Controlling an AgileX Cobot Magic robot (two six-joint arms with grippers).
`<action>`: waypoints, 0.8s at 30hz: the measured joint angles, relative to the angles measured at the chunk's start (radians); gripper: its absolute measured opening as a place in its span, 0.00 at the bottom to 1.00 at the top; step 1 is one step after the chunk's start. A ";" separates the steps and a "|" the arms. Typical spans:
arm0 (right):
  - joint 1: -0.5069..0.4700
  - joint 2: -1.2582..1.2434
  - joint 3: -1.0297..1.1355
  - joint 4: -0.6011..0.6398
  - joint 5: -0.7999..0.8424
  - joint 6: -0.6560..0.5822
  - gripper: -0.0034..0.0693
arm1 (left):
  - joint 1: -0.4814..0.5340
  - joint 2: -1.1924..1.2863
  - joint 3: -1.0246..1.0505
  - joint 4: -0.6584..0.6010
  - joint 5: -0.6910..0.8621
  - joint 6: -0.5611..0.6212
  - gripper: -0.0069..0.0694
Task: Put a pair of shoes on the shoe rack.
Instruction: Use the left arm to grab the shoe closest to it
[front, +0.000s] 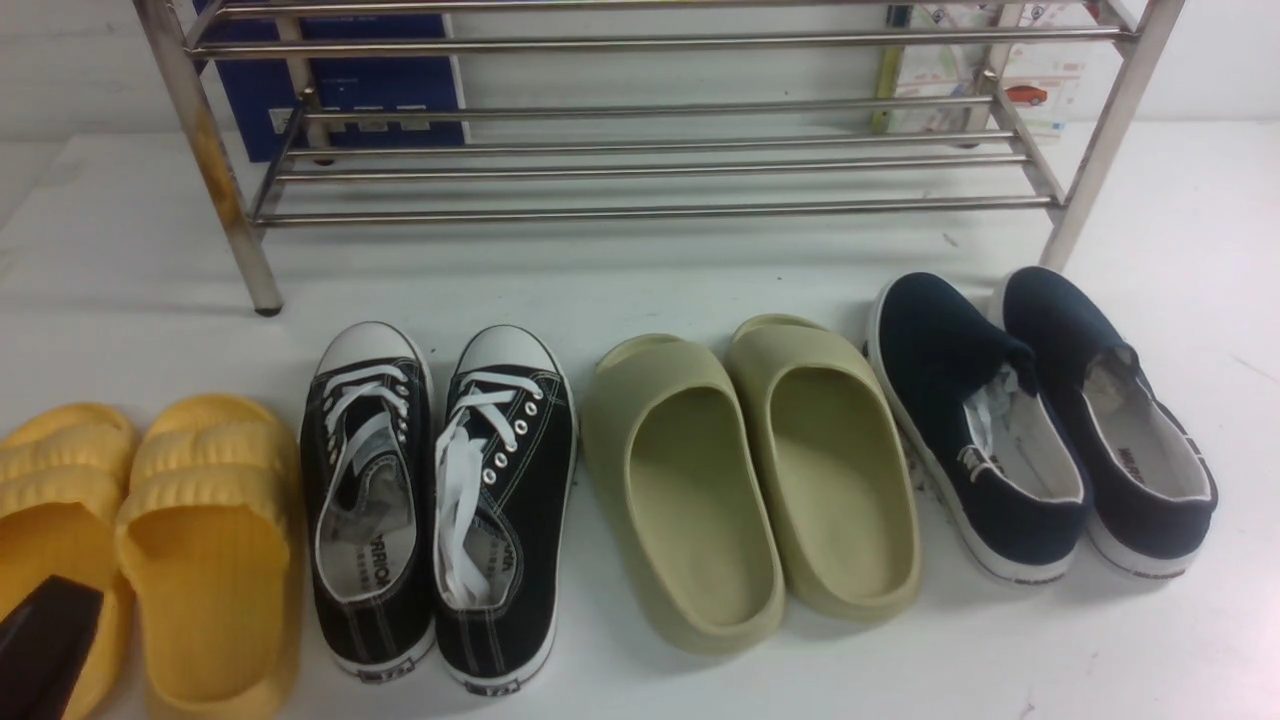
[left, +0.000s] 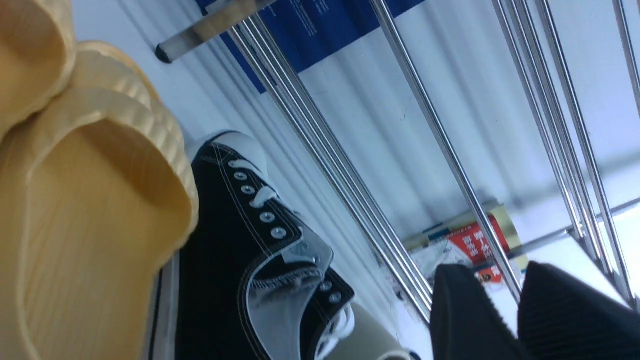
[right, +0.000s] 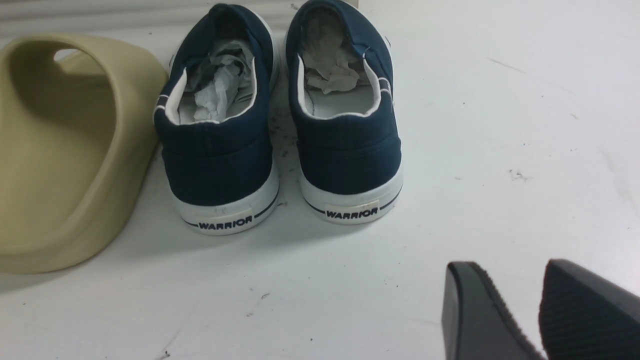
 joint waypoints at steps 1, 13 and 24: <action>0.000 0.000 0.000 0.000 0.000 0.000 0.38 | 0.000 0.000 -0.006 0.000 0.000 0.000 0.28; 0.000 0.000 0.000 0.000 0.000 0.000 0.38 | 0.000 0.554 -0.589 0.309 0.809 0.127 0.07; 0.000 0.000 0.000 0.000 0.000 0.000 0.38 | -0.112 1.132 -0.828 0.405 0.826 0.221 0.07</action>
